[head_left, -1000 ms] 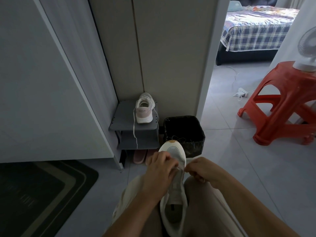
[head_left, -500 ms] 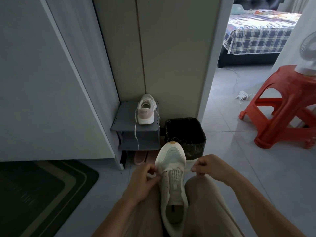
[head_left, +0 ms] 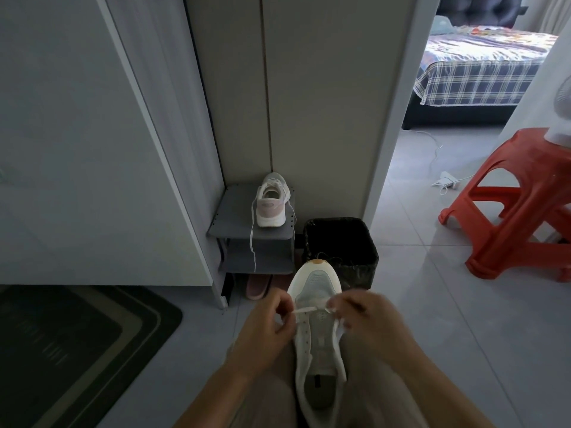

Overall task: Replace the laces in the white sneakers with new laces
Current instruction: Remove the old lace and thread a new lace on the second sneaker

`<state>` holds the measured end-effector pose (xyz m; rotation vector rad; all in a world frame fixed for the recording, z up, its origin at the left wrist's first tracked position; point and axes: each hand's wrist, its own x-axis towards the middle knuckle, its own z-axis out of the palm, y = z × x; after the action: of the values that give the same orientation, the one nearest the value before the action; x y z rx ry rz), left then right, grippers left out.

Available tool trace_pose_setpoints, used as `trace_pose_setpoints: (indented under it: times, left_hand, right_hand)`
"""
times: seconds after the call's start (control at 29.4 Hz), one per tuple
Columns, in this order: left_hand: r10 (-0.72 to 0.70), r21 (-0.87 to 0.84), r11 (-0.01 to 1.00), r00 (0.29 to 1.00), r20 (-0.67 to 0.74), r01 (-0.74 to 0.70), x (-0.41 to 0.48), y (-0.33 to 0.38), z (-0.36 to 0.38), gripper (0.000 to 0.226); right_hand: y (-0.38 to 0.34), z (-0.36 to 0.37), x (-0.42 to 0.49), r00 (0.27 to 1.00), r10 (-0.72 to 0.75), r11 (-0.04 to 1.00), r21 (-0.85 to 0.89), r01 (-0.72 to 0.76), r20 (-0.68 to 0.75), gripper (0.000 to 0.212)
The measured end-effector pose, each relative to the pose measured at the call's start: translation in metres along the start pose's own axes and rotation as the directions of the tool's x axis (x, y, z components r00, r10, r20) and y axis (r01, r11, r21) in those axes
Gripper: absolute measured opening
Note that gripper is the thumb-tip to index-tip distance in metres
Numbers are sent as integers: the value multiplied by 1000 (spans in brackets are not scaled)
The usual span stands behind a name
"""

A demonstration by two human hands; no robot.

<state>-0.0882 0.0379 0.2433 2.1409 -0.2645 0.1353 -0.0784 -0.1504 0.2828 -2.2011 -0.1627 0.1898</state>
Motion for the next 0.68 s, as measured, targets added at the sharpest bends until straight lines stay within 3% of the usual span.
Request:
trace_pose_setpoints:
  times: [0.07, 0.1, 0.14, 0.2, 0.24, 0.27, 0.51, 0.58, 0.68]
  left_hand:
    - [-21, -93, 995, 998, 52, 25, -9, 12, -8, 16]
    - [-26, -112, 993, 998, 63, 33, -14, 17, -12, 13]
    - [-43, -114, 992, 997, 65, 50, -21, 20, -16, 12]
    - [-83, -112, 990, 994, 74, 91, -32, 23, -26, 16]
    - [-101, -103, 989, 990, 94, 110, -36, 23, -31, 17]
    - [-128, -86, 987, 984, 121, 139, -39, 22, -37, 17]
    - [-333, -16, 937, 909, 249, 348, -38, 12, -72, 8]
    - [-344, 5, 936, 909, 234, 353, -37, 15, -71, 7]
    - [-299, 22, 954, 939, 168, 300, -34, 25, -71, 7]
  right_hand:
    - [-23, 21, -15, 965, 101, 959, 235, -160, 244, 19]
    - [-29, 31, -20, 929, 166, 852, 426, -303, 330, 25]
    - [-32, 40, -22, 898, 210, 654, 627, -423, 387, 26]
    - [-32, 56, -23, 864, 259, 265, 829, -493, 431, 16]
    - [-31, 63, -23, 864, 268, 184, 857, -481, 427, 11]
    - [-32, 67, -24, 868, 271, 168, 867, -469, 417, 12]
    - [-29, 77, -26, 859, 294, 323, 802, -502, 420, 15]
    - [-35, 77, -28, 898, 244, 518, 733, -440, 367, 16]
    - [-40, 76, -30, 993, 78, 863, 492, -112, 90, 5]
